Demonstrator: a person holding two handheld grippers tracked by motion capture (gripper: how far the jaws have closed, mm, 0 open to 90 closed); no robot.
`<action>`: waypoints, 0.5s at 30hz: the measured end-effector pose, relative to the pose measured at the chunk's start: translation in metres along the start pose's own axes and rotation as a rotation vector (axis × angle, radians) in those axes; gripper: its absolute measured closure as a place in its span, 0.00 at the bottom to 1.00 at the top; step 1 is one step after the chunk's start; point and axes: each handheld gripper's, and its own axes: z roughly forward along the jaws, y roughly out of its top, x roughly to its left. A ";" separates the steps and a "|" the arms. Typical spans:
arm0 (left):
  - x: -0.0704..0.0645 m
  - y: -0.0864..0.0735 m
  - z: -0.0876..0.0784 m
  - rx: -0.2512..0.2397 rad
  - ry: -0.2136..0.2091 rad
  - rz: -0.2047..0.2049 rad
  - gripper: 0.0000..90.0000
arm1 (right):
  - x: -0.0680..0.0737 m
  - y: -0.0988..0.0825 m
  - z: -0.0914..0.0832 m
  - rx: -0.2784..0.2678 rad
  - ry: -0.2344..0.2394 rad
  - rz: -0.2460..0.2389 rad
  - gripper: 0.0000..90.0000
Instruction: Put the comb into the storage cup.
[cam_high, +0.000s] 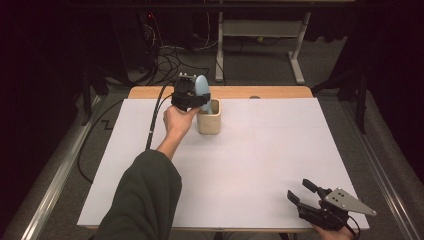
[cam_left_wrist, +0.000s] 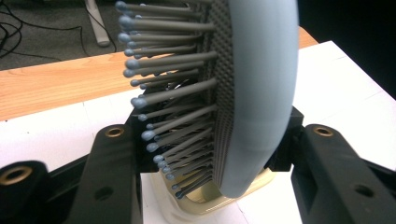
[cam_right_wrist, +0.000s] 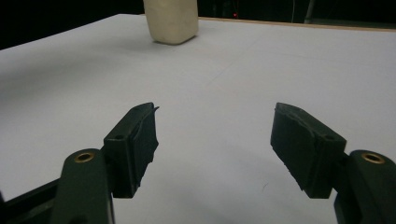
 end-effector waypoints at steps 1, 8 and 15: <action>0.000 0.000 0.000 0.000 0.001 0.002 0.57 | 0.000 0.000 0.000 0.000 0.000 0.000 0.36; 0.001 0.000 0.000 -0.004 0.006 0.003 0.56 | 0.001 0.000 0.000 0.004 0.000 -0.002 0.36; 0.002 0.000 0.001 -0.011 0.011 0.000 0.55 | 0.000 0.000 0.000 -0.001 0.001 -0.001 0.36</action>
